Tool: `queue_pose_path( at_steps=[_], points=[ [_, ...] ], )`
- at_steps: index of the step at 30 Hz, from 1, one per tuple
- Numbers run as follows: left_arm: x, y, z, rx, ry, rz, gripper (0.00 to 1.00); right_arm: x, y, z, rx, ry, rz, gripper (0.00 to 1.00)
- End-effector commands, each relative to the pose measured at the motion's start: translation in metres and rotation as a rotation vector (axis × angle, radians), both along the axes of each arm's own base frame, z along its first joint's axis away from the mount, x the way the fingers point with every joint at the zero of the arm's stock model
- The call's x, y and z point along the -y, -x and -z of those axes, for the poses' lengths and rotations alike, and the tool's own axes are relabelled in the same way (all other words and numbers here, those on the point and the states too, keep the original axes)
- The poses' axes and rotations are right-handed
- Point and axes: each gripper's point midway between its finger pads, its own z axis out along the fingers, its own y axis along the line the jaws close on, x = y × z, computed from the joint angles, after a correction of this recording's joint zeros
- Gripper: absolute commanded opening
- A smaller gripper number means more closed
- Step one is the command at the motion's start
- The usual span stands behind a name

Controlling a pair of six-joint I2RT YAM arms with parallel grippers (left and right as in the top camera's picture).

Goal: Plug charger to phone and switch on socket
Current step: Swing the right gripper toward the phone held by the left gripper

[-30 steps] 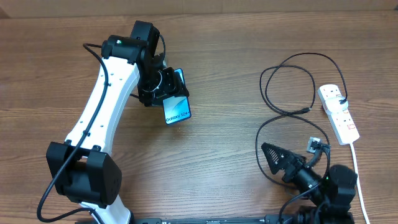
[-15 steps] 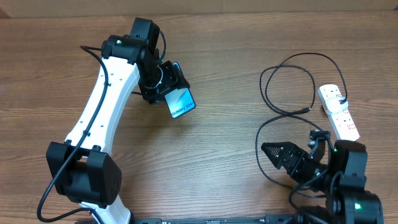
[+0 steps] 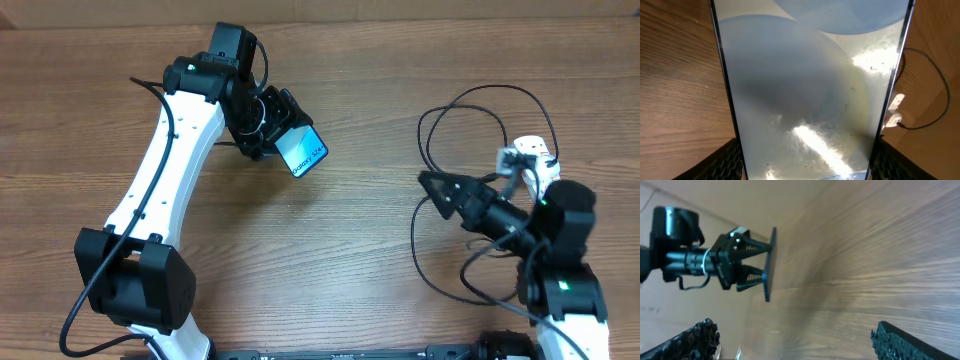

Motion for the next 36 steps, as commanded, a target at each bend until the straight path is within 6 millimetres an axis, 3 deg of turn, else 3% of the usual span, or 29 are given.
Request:
queue_pose_path(
  at_steps=[1,7,16,20,24,31,36],
  points=[
    [0.009,-0.008,-0.013,-0.004,0.07,-0.052,0.6,-0.034,-0.015,0.005,0.018,0.027,-0.07,1.0],
    [0.012,-0.01,-0.015,0.002,0.088,-0.055,0.6,-0.102,-0.041,0.028,0.101,0.099,-0.132,1.0],
    [0.012,-0.012,-0.016,-0.009,0.098,-0.089,0.6,-0.158,-0.064,0.03,0.277,0.023,-0.201,0.99],
    [0.013,-0.012,-0.016,-0.015,0.1,-0.096,0.6,-0.165,-0.079,0.037,0.277,-0.008,-0.113,0.91],
    [0.02,-0.01,-0.017,-0.019,0.103,-0.092,0.6,-0.166,-0.091,0.033,0.279,-0.066,-0.011,0.85],
    [0.042,-0.005,-0.019,0.006,0.11,-0.038,0.6,-0.162,-0.096,0.03,0.271,-0.079,0.074,0.71],
    [0.05,0.001,-0.017,0.006,0.094,-0.015,0.6,-0.16,-0.098,0.03,0.265,-0.084,0.091,0.54]
  ],
)
